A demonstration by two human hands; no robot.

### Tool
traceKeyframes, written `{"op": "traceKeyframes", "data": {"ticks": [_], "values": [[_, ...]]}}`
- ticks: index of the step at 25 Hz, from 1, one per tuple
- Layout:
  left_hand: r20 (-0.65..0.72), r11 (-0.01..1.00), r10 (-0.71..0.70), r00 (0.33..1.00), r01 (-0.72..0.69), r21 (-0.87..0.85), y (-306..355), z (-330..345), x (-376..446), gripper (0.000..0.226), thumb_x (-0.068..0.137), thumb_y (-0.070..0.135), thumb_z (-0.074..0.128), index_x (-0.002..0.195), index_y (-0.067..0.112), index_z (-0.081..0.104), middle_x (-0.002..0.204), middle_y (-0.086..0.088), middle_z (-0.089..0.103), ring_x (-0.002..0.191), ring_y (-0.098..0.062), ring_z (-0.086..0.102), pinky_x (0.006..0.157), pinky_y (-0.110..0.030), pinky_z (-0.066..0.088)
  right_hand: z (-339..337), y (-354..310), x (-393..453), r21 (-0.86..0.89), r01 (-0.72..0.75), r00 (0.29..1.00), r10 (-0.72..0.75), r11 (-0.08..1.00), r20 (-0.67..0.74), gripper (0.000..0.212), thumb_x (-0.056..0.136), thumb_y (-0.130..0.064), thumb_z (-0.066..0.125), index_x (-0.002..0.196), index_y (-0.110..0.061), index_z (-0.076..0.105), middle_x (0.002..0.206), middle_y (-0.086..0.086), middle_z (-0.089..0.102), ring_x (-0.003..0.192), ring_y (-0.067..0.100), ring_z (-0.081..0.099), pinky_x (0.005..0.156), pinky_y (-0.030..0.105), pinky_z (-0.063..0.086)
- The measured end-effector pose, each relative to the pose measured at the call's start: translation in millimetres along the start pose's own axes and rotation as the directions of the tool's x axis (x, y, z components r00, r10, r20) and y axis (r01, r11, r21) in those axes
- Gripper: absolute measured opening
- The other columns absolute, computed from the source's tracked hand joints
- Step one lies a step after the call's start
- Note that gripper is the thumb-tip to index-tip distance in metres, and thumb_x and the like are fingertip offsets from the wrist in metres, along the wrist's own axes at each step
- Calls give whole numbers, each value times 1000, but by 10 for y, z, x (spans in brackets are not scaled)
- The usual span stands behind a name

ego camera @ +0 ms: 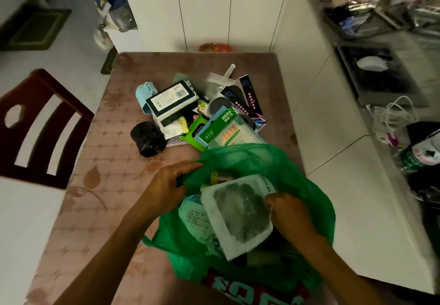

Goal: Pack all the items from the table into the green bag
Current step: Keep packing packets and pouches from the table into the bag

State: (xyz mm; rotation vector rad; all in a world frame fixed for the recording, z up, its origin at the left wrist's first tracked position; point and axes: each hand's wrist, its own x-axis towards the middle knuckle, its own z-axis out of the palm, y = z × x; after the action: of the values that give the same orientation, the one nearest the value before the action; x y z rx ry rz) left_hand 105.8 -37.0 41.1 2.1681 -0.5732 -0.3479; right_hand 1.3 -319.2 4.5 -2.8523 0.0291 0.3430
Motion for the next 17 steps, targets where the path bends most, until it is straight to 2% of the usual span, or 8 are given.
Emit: {"op": "traceKeyframes", "data": {"ticks": [2, 3, 5, 7, 8, 11, 14, 17], "values": [[-9, 999, -27, 1000, 26, -33, 34, 32, -97, 74, 65, -19, 51, 122, 28, 59, 129, 15, 54, 116, -11, 57, 89, -22, 53, 31, -92, -71, -11, -57, 996, 56, 998, -69, 8, 75, -12, 65, 80, -16, 70, 79, 8, 71, 71, 25, 66, 52, 25, 44], [-14, 999, -40, 999, 40, -37, 51, 51, -130, 74, 66, -16, 50, 121, 32, 57, 128, 21, 51, 116, -8, 55, 90, -21, 52, 56, -147, -97, -11, 30, 996, -31, 999, -85, 23, 72, -15, 64, 94, -17, 69, 95, 10, 72, 88, 27, 67, 65, 29, 50], [-25, 999, -50, 998, 50, -8, 115, 86, -164, 72, 66, -14, 50, 121, 32, 57, 127, 22, 49, 117, -7, 52, 92, -24, 51, 121, -279, -115, 1, 268, 956, -266, 964, 121, 62, 75, -23, 59, 136, -26, 46, 146, 5, 45, 132, 29, 39, 107, 46, 33], [-45, 999, -37, 998, 38, 11, 139, 102, -156, 68, 66, -11, 49, 124, 24, 60, 128, 13, 52, 119, -11, 52, 94, -25, 50, 35, -425, -102, 20, 337, 891, -325, 941, 317, 71, 81, -30, 59, 145, -35, 31, 160, -3, 18, 145, 27, 14, 116, 49, 10], [-55, 999, -32, 998, 32, 9, 160, 88, -151, 67, 64, -7, 47, 124, 20, 61, 129, 9, 54, 119, -12, 53, 93, -27, 51, -50, -456, -72, 39, 311, 887, -305, 950, 347, 69, 82, -33, 60, 145, -36, 33, 160, -3, 17, 145, 27, 14, 117, 49, 11], [-94, 999, -32, 995, 28, -39, 166, 30, -113, 66, 66, -8, 49, 124, 22, 60, 125, 3, 60, 109, -1, 59, 92, -31, 53, -332, -350, 101, 87, 173, 980, -181, 981, 87, 67, 80, -36, 63, 142, -31, 37, 152, 3, 34, 140, 30, 29, 114, 47, 26], [-163, 975, -212, 964, 219, 25, 128, 64, -73, 60, 81, -6, 61, 134, 21, 49, 117, 5, 54, 93, -1, 56, 89, -22, 48, -480, 172, 318, -171, -293, 956, 281, 941, -89, 74, 83, -34, 63, 144, -20, 24, 149, 15, 33, 136, 37, 31, 112, 48, 19], [-254, 957, -206, 945, 249, 150, 176, 53, 12, 20, 88, 5, 60, 104, 15, 66, 97, 0, 68, 63, -4, 53, 61, -8, 44, -563, 372, 384, 142, -341, 931, 354, 929, -83, 16, 91, -15, 48, 103, -8, 55, 100, 19, 66, 80, 29, 59, 72, 34, 48]]}}
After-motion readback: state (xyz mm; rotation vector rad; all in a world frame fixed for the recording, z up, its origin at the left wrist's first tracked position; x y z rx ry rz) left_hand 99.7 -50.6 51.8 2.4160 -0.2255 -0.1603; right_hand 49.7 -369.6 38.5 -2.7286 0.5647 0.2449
